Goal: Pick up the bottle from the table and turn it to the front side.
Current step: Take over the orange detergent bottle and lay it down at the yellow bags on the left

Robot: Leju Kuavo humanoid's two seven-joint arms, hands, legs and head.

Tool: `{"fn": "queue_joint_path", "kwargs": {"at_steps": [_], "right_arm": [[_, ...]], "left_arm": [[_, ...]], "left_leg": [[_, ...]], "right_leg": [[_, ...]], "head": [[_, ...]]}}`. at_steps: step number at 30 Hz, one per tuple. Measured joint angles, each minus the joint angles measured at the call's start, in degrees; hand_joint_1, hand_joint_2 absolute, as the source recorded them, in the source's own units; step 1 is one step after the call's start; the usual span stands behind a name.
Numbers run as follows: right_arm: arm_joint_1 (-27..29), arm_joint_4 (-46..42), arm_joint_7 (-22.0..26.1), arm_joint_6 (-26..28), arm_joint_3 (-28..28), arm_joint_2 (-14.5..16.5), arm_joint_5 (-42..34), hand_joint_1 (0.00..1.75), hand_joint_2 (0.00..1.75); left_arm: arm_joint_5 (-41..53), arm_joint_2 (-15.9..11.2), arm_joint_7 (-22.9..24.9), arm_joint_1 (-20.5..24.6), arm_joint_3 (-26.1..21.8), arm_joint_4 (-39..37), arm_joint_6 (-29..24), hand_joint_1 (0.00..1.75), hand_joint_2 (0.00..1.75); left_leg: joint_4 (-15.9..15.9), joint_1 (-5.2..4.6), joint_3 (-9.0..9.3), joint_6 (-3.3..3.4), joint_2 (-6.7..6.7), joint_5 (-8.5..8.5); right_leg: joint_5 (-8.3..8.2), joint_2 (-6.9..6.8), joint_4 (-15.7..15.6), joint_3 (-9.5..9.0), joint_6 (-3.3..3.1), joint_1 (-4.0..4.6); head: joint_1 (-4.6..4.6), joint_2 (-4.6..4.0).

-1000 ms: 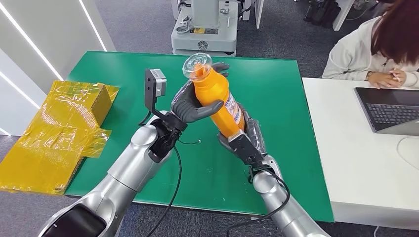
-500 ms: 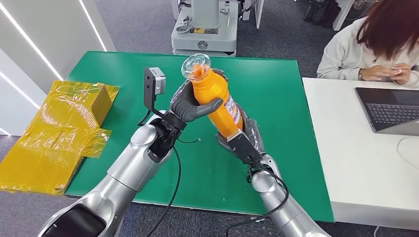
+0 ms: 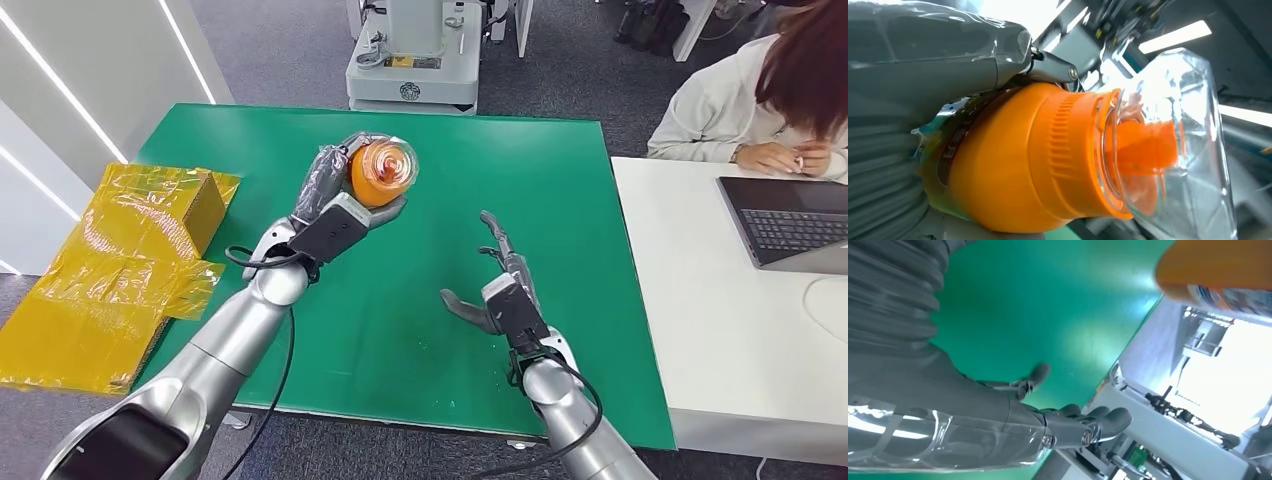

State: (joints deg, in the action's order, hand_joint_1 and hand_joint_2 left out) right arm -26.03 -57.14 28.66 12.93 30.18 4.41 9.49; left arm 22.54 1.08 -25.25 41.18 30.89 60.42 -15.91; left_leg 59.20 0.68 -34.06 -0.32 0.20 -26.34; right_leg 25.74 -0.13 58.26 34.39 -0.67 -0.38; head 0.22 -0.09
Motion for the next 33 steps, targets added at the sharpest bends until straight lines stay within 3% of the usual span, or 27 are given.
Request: {"fn": "queue_joint_path", "kwargs": {"at_steps": [7,16,26,33], "right_arm": [[6.0,-10.9,0.2,0.9,-0.1,-3.8,-0.4,0.00,1.75],[14.5,-23.4,0.3,3.9,-1.5,-7.8,0.8,0.00,1.75],[21.8,-32.4,0.8,5.7,-4.4,-10.2,2.3,0.00,1.75],[25.5,-35.2,0.2,2.8,-7.4,-10.2,4.3,0.00,1.75]], "left_arm": [[26.1,-3.8,4.3,3.4,0.2,-4.4,-11.2,1.75,1.75],[55.3,-6.8,16.4,8.1,4.0,-9.7,-13.4,1.75,1.75],[64.9,-11.1,22.8,7.9,5.4,-13.8,-9.8,1.75,1.75],[66.9,-17.6,34.4,-0.5,4.2,-9.3,0.9,1.75,1.75]], "left_leg": [[0.0,-0.02,-0.03,0.00,-0.03,0.00],[0.0,-0.02,-0.03,0.01,0.02,-0.01],[0.0,0.00,-0.03,0.00,0.07,-0.01],[-0.1,0.01,-0.02,-0.01,0.21,-0.01]], "right_leg": [[0.00,-0.05,0.0,0.02,0.00,0.00],[-0.01,0.00,0.0,0.02,0.01,-0.01],[0.00,0.05,0.0,0.03,0.00,-0.01],[0.01,0.20,0.0,0.07,-0.02,0.00]], "head": [[0.01,0.00],[0.00,0.00],[0.01,0.01],[0.01,0.00]]}}
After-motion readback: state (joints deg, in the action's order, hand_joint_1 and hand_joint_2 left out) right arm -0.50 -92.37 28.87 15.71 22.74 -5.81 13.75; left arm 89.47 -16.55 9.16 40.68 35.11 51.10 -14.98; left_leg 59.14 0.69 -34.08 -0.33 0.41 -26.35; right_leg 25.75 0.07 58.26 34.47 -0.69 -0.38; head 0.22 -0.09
